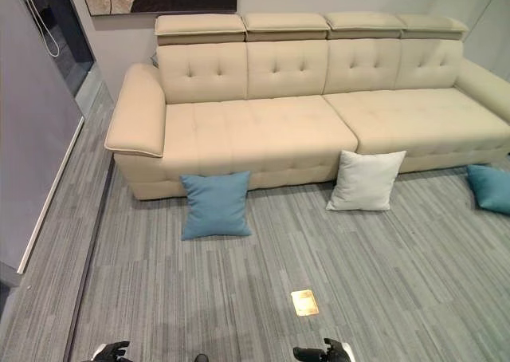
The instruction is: Pick up all the scattered cushions and arrange them neatly on the sofa.
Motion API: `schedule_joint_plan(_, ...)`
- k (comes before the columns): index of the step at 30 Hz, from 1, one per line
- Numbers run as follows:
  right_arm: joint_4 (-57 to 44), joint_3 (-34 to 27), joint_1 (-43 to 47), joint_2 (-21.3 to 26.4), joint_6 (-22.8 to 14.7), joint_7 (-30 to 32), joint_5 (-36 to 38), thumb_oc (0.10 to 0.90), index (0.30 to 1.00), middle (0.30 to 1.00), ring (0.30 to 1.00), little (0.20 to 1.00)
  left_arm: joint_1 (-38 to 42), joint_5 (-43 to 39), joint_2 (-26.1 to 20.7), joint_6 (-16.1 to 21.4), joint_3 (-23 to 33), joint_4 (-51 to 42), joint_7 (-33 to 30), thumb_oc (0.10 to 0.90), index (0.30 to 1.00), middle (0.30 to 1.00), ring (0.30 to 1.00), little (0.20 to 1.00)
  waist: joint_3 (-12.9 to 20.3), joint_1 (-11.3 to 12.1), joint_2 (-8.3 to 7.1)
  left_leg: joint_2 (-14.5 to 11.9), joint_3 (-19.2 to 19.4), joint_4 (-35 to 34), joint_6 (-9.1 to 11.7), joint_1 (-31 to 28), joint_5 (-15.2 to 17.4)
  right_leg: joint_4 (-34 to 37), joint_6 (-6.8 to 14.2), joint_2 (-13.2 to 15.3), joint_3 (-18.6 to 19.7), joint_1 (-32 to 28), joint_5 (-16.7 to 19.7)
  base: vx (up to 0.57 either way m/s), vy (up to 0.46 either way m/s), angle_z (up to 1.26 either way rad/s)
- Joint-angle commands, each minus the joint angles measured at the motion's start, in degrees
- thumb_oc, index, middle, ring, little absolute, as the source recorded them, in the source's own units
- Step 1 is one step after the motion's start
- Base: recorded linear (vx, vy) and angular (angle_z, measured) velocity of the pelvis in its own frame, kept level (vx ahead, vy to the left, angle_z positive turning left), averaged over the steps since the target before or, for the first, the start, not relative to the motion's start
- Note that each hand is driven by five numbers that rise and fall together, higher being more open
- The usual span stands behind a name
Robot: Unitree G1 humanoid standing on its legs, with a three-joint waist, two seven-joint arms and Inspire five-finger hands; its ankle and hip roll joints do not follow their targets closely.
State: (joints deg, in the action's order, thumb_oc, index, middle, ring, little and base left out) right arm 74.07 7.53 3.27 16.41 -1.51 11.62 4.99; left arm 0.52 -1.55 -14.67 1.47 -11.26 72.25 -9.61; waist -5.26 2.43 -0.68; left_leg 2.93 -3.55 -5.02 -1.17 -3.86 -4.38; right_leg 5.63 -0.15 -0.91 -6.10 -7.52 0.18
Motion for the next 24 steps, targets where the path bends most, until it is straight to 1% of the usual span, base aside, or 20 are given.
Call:
schedule_joint_plan(1, 1.39, 1.62, 1.68, 1.45, -0.44, 1.93, -1.53, 0.8, 0.9, 0.9, 0.9, 0.9, 4.35, 2.42, 0.54, 0.82, -0.29, 4.13, -1.12, 0.8, 0.9, 0.9, 0.9, 0.9, -0.32, 0.97, -1.11, -2.56, -0.65, 0.02, 3.07, -0.33, 4.74, -0.99, 6.04, 4.27, -1.33, 0.34, -1.81, 0.0, 0.0, 0.0)
schedule_joint_plan(5, 1.32, 1.72, 1.59, 1.29, -0.37, 1.91, -1.6, 0.8, 0.9, 0.9, 0.9, 0.9, 4.26, 1.71, 0.73, 0.74, 0.18, 4.21, -1.06, 0.8, 0.9, 0.9, 0.9, 0.9, -0.35, 0.98, -1.17, -2.59, -0.69, 0.02, 3.08, -0.33, 4.79, -1.05, 5.96, 4.18, -1.37, 0.37, -1.91, 0.0, -0.008, 0.0)
schedule_joint_plan(8, 1.48, 2.13, 1.53, 1.07, -0.22, 1.82, -2.0, 0.8, 0.9, 0.9, 0.9, 0.9, 4.36, 2.82, 0.97, 0.56, -0.84, 4.51, -0.73, 0.8, 0.9, 0.9, 0.9, 0.9, -0.33, 0.77, -1.21, -2.85, -0.62, 0.02, 3.16, -0.52, 4.9, -1.16, 5.76, 3.92, -1.28, 0.26, -2.2, 0.01, -0.047, 0.0)
schedule_joint_plan(17, 0.24, 2.47, 1.7, 1.29, -0.41, 2.15, -1.61, 0.8, 0.9, 0.9, 0.9, 0.9, 5.85, 0.81, 0.77, 1.32, -2.27, 1.58, -0.45, 0.8, 0.9, 0.9, 0.9, 0.9, -2.19, 0.02, -0.89, -4.3, -1.41, 1.05, 3.88, 0.64, 4.34, -4.39, 4.13, 2.68, -1.44, 2.28, -4.2, -0.01, -0.09, 0.01)
schedule_joint_plan(20, -0.46, 2.67, 1.59, 1.36, -0.88, 2.2, -1.32, 0.8, 0.9, 0.9, 0.9, 0.9, 6.42, 0.33, 0.68, 1.63, -2.72, 0.87, -0.45, 0.8, 0.9, 0.9, 0.9, 0.9, -2.95, -0.15, -1.06, -4.52, -2.01, 3.53, 4.25, 2.44, 4.58, -5.15, 3.37, 2.18, -1.39, 3.13, -4.6, -0.04, -0.105, 0.11)
schedule_joint_plan(21, -0.77, 2.88, 1.77, 1.64, -1.01, 2.34, -1.17, 0.8, 0.9, 0.9, 0.9, 0.9, 7.22, -0.07, 0.75, 1.74, -3.21, 0.28, -0.48, 0.8, 0.9, 0.9, 0.9, 0.9, -4.08, -0.19, -1.38, -4.34, -2.27, 6.5, 4.59, 4.85, 4.67, -5.56, 2.91, 2.17, -1.44, 3.83, -4.52, -0.05, -0.09, 0.32)
schedule_joint_plan(24, -0.7, 3.07, 2.02, 2.0, -1.1, 2.62, -1.33, 0.8, 0.9, 0.9, 0.9, 0.9, 7.8, -0.19, 0.89, 1.73, -3.69, -0.03, -0.6, 0.8, 0.9, 0.9, 0.9, 0.9, -4.7, -0.21, -1.58, -4.19, -2.26, 8.95, 4.86, 6.84, 4.88, -5.72, 2.55, 2.3, -2.0, 4.25, -4.59, -0.03, -0.062, 0.16)
